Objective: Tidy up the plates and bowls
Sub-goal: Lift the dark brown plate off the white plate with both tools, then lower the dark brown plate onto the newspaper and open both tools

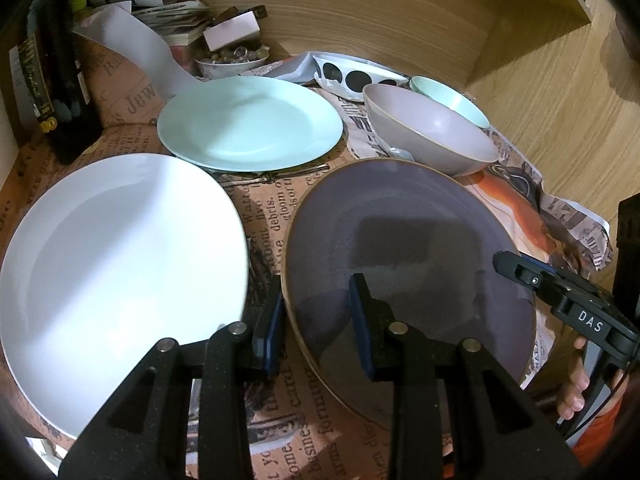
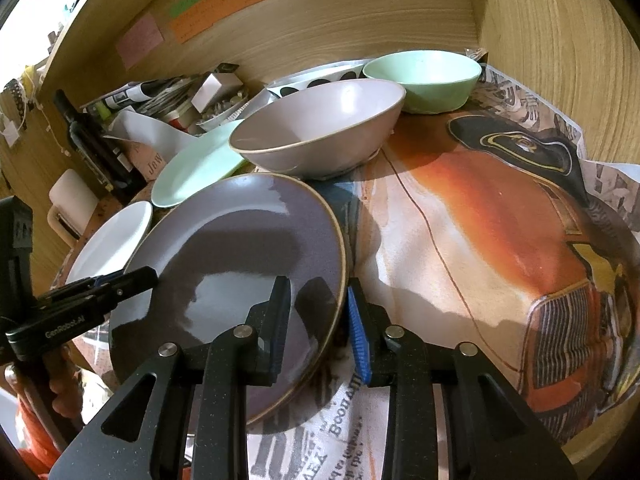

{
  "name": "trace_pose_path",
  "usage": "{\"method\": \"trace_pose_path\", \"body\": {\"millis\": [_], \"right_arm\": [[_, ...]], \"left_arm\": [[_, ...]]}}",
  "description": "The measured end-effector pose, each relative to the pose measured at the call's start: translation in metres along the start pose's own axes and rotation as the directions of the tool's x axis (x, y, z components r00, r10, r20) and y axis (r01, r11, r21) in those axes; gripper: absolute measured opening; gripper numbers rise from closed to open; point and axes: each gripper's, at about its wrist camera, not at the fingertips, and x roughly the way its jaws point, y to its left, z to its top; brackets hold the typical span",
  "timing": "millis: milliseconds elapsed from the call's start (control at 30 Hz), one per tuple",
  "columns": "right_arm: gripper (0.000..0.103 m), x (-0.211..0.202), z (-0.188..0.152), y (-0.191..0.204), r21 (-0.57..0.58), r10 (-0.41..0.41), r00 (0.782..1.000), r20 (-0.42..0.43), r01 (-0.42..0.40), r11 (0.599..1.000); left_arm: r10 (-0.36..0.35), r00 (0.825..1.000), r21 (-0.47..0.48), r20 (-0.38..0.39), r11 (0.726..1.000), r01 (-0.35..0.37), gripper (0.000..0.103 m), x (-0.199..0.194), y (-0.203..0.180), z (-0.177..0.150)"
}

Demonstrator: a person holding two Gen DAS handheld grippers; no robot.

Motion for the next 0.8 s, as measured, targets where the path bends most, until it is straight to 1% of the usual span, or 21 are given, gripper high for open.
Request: {"method": "trace_pose_path", "body": {"millis": [133,233,267,300,333,367,400,433,500,600,733,800], "right_arm": [[0.027,0.001,0.001,-0.001,0.004,0.006,1.0,-0.003,-0.006,1.0],[0.029,0.0,0.001,-0.001,0.01,0.008,1.0,-0.008,-0.008,1.0],[0.031,-0.001,0.002,0.0,0.004,0.003,1.0,-0.006,-0.003,1.0],[0.039,-0.003,0.002,0.001,-0.004,-0.002,1.0,-0.001,0.002,1.0],[0.045,-0.007,0.002,0.004,-0.019,-0.027,1.0,0.016,0.027,0.999],[0.057,-0.012,0.002,0.006,-0.031,-0.052,0.998,0.042,0.054,0.998],[0.063,-0.017,0.002,0.008,-0.042,-0.067,0.995,0.068,0.07,0.997],[0.065,-0.021,0.003,0.01,-0.051,-0.076,0.993,0.087,0.08,0.995],[0.066,-0.029,0.007,0.012,-0.064,-0.084,0.99,0.115,0.092,0.994],[0.066,-0.038,0.012,0.016,-0.062,-0.067,0.987,0.145,0.077,0.995],[0.068,-0.044,0.017,0.025,-0.07,-0.041,0.984,0.173,0.054,0.996],[0.068,-0.045,0.02,0.031,-0.08,-0.019,0.983,0.182,0.034,0.996]], "left_arm": [[0.006,1.0,0.002,0.004,1.0,-0.006,0.031,0.0,0.0,-0.001],[0.016,1.0,0.012,0.014,1.0,-0.017,0.031,-0.003,-0.002,-0.001],[0.019,1.0,0.015,0.024,1.0,-0.019,0.033,-0.005,-0.002,-0.001],[0.024,0.999,0.02,0.038,0.999,-0.025,0.035,-0.009,-0.002,-0.001],[0.031,0.998,0.025,0.052,0.999,-0.032,0.038,-0.013,-0.003,0.0],[0.036,0.997,0.029,0.067,0.999,-0.038,0.04,-0.018,-0.002,0.001],[0.037,0.996,0.031,0.086,0.999,-0.04,0.046,-0.024,-0.002,0.002],[0.038,0.994,0.029,0.103,0.999,-0.041,0.052,-0.03,0.0,0.003],[0.041,0.989,0.02,0.143,0.999,-0.045,0.057,-0.042,0.003,0.005],[0.056,0.98,0.016,0.188,0.998,-0.06,0.061,-0.058,0.008,0.007],[0.095,0.965,0.007,0.244,0.995,-0.099,0.074,-0.077,0.016,0.006],[0.102,0.96,-0.001,0.262,0.994,-0.105,0.079,-0.085,0.021,0.005]]}}
